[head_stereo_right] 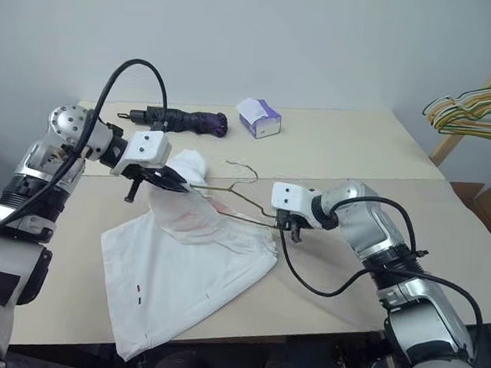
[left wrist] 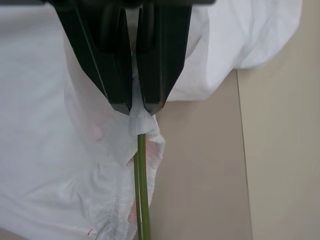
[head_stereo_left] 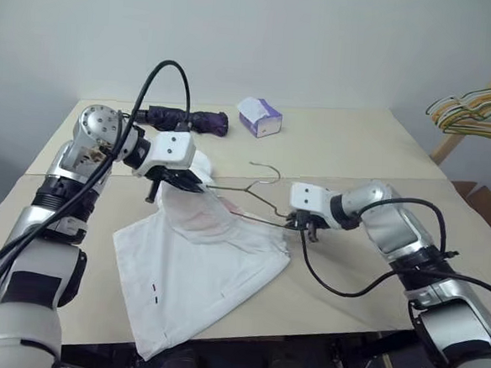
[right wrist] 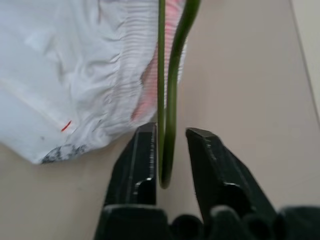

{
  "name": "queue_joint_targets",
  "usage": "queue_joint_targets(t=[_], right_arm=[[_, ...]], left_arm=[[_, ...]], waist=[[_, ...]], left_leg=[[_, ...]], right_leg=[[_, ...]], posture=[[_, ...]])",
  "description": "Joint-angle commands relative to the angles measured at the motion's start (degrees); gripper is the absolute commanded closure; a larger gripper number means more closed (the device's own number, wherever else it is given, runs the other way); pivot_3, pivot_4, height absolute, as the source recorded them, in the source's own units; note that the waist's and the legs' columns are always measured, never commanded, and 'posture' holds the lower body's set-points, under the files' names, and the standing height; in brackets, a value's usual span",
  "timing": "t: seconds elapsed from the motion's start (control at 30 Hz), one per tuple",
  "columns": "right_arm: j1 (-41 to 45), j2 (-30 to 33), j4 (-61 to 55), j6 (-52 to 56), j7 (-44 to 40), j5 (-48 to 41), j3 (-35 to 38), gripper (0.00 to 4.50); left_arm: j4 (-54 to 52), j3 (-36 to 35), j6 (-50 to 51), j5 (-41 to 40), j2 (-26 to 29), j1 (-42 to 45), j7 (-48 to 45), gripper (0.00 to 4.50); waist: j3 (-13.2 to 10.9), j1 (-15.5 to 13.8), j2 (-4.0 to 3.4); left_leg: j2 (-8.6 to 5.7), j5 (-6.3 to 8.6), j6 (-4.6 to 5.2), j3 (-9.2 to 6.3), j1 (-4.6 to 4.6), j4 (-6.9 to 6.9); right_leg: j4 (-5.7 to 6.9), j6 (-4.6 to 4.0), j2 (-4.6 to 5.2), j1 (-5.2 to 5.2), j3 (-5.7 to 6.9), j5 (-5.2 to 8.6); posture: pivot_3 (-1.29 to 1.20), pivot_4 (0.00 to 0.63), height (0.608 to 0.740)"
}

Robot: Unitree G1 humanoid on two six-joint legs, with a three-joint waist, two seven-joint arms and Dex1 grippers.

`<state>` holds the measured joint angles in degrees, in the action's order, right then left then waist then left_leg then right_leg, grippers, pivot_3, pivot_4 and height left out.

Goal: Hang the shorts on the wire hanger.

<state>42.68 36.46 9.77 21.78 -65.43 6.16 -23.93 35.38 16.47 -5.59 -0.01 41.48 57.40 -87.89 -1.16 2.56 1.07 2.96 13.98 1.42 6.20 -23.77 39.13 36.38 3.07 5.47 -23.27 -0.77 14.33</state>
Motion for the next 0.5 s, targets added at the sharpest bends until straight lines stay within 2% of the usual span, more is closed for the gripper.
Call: queue_joint_targets(t=[0.03,0.2,0.37,0.5], right_arm=[[0.2,0.9,-3.2,2.4,1.7,-2.5,5.7,1.89],[-2.7,1.9,-8.5,6.8,7.2,-4.5,13.3,0.13],[-7.6,1.1,-15.7,16.7,7.2,-11.8,18.3,0.06],[-10.8,-3.9,-16.5,21.1,11.9,-14.4,18.3,0.06]], left_arm=[[3.1,-3.3,-2.6,0.7,2.0,4.6,2.7,4.50],[9.3,-3.9,-6.3,2.0,1.8,8.0,5.0,4.50],[13.0,-4.3,-8.5,2.5,0.9,10.4,6.4,4.50],[14.2,-4.1,-9.7,3.0,0.6,11.5,6.3,4.50]], waist=[[0.0,0.0,0.00],[0.0,-0.3,0.00],[0.0,-0.2,0.01],[0.0,0.3,0.02]], left_leg=[[0.00,0.00,0.00,0.00,-0.01,0.00],[0.00,0.01,0.02,-0.01,-0.01,0.00],[0.00,0.01,0.02,-0.01,-0.01,0.01],[0.00,0.02,0.03,-0.01,0.00,0.02]], right_leg=[[-0.02,0.00,0.00,-0.01,0.00,0.00],[-0.03,0.00,0.02,0.01,0.03,0.00],[-0.01,0.00,0.02,0.01,0.03,0.00],[0.02,0.00,0.01,0.02,0.01,0.00]], posture=[[-0.02,0.000,0.740],[-0.03,0.000,0.740],[-0.03,0.000,0.740],[-0.04,0.000,0.740]])
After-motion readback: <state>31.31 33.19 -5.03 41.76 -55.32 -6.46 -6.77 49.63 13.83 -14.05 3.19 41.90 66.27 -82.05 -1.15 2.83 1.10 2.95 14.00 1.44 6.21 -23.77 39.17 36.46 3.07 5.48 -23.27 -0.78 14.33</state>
